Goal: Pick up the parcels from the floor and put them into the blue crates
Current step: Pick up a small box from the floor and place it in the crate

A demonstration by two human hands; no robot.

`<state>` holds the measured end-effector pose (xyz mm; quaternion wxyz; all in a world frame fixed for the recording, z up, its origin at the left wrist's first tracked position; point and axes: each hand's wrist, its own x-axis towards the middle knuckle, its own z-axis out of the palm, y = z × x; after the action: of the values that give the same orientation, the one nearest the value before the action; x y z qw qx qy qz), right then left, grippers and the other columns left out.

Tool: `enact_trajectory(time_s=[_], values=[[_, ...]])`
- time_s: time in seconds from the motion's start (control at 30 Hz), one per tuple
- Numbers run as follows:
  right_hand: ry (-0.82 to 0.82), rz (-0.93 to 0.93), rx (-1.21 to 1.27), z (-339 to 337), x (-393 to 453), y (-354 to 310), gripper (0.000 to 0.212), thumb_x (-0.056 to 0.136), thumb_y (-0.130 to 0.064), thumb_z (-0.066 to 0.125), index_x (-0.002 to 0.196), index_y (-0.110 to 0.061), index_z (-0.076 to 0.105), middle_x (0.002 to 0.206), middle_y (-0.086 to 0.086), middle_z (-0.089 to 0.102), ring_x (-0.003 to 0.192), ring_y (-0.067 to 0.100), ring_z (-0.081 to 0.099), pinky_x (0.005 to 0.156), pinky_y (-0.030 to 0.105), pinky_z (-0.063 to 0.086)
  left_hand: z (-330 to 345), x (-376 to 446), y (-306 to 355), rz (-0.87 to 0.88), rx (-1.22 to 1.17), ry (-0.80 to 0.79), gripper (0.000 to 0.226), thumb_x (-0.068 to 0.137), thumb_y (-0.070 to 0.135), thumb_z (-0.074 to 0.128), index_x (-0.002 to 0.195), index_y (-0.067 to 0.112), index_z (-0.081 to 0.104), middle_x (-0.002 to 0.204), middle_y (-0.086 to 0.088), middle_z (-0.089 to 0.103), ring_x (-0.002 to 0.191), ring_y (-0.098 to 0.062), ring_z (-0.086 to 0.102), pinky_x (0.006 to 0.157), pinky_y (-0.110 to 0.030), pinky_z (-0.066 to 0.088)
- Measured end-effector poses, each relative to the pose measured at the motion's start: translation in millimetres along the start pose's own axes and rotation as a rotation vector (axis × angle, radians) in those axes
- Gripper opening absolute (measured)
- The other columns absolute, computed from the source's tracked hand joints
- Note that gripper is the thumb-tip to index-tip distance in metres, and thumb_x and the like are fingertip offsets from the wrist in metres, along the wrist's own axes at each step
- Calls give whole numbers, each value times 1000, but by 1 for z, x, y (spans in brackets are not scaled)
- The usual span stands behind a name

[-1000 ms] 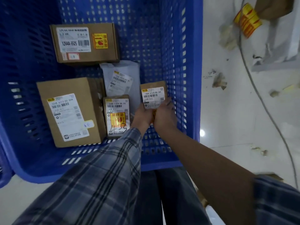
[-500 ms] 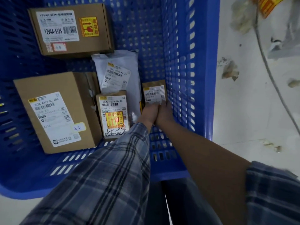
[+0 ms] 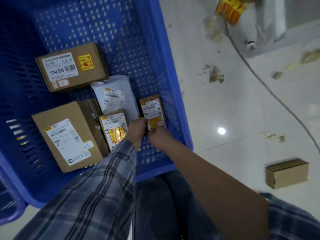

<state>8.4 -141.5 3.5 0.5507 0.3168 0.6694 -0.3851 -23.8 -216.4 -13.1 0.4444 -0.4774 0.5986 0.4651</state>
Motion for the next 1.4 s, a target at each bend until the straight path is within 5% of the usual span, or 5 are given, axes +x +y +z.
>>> enact_trajectory(time_s=[0.3,0.6,0.77,1.0,1.4], values=[[147,-285,1417,-59,-135,37,16,94,-6,48,89,-6,63,74,11,70,66,24,68,64,34,58,-25,-93,38,207,-22,44,19,98,9,41,103,2,57,74,-9,57,64,-20,54,62,-28,46],[319,109,1620,-104,-146,180,8,91,-7,53,85,-6,56,78,11,62,67,21,60,62,28,52,90,-170,20,838,323,-60,27,98,7,35,82,11,57,65,-4,52,58,-15,48,59,-27,43],[364,179,1678,-103,-140,275,16,93,-8,50,78,-8,55,75,10,60,65,19,58,59,27,50,161,-158,-30,642,736,-252,33,97,5,36,72,15,56,64,-4,54,55,-14,49,46,-18,42],[352,261,1807,-96,-158,400,13,94,-11,50,82,-9,55,70,8,62,65,19,59,58,27,50,214,-157,-117,303,1028,-141,21,95,5,40,79,4,54,66,-11,53,56,-21,49,52,-26,40],[418,369,1970,-112,-203,562,13,93,-7,50,80,-6,53,73,12,57,62,21,56,41,18,49,412,-216,-179,290,1218,-191,16,93,5,46,81,5,56,68,-11,55,56,-20,51,37,-15,43]])
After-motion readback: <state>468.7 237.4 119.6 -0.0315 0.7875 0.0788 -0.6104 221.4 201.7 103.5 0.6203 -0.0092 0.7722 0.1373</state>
